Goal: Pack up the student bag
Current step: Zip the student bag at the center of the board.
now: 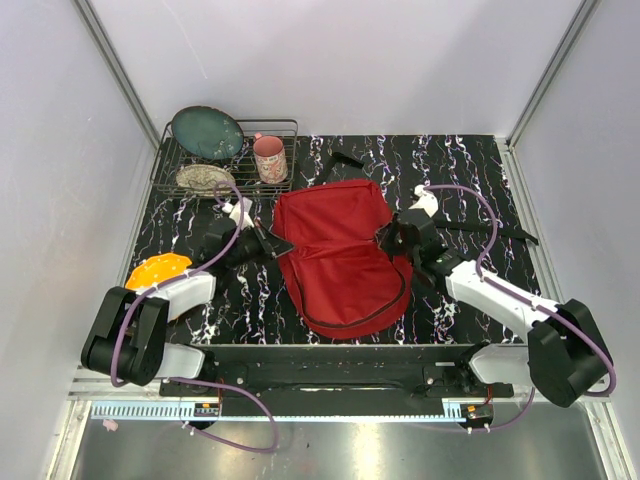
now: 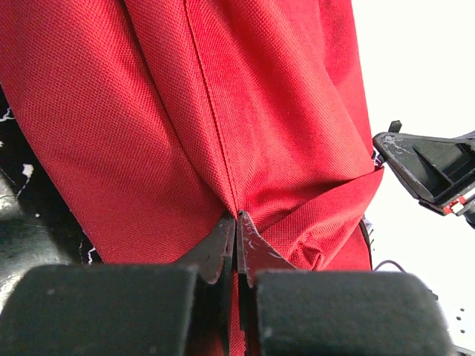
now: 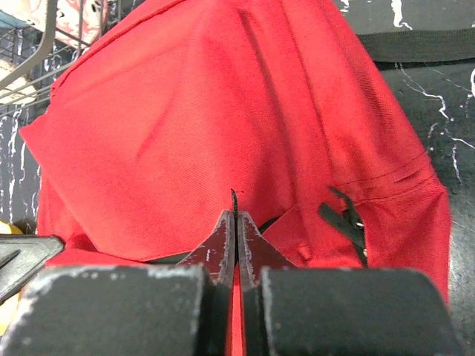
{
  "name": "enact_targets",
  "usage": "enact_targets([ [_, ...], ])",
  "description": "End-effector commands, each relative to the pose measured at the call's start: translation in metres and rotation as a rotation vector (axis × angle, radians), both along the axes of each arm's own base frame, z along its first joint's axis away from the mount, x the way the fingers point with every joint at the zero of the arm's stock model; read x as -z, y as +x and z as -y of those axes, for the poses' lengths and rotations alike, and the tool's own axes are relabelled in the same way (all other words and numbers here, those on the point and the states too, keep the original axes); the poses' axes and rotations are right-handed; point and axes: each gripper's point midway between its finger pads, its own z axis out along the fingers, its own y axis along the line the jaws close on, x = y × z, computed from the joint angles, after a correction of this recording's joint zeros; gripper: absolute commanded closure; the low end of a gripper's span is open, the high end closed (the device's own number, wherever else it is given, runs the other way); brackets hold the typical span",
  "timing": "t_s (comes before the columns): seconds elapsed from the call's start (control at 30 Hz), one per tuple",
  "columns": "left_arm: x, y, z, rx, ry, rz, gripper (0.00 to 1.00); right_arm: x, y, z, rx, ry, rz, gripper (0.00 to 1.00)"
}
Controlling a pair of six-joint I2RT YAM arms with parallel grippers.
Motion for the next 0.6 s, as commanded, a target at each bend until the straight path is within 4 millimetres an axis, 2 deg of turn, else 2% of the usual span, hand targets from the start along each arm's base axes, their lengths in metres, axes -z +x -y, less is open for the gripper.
enact_targets([
  [0.0,0.001,0.007,-0.024,-0.036,0.047,0.045,1.00,0.011,0.012,0.036,0.133,-0.042,0.003,1.00],
  [0.17,0.003,0.006,-0.031,-0.032,0.040,0.035,1.00,0.046,0.013,0.063,0.214,-0.066,-0.064,1.00],
  [0.27,0.005,0.006,-0.035,-0.038,0.046,0.031,1.00,0.055,0.016,0.073,0.236,-0.060,-0.080,1.00],
  [0.43,0.007,0.004,-0.039,-0.031,0.045,0.027,1.00,0.068,0.018,0.075,0.227,-0.057,-0.108,1.00],
  [0.57,0.010,0.004,-0.036,-0.003,0.040,0.019,1.00,0.071,0.013,0.060,0.156,-0.012,-0.132,1.00],
])
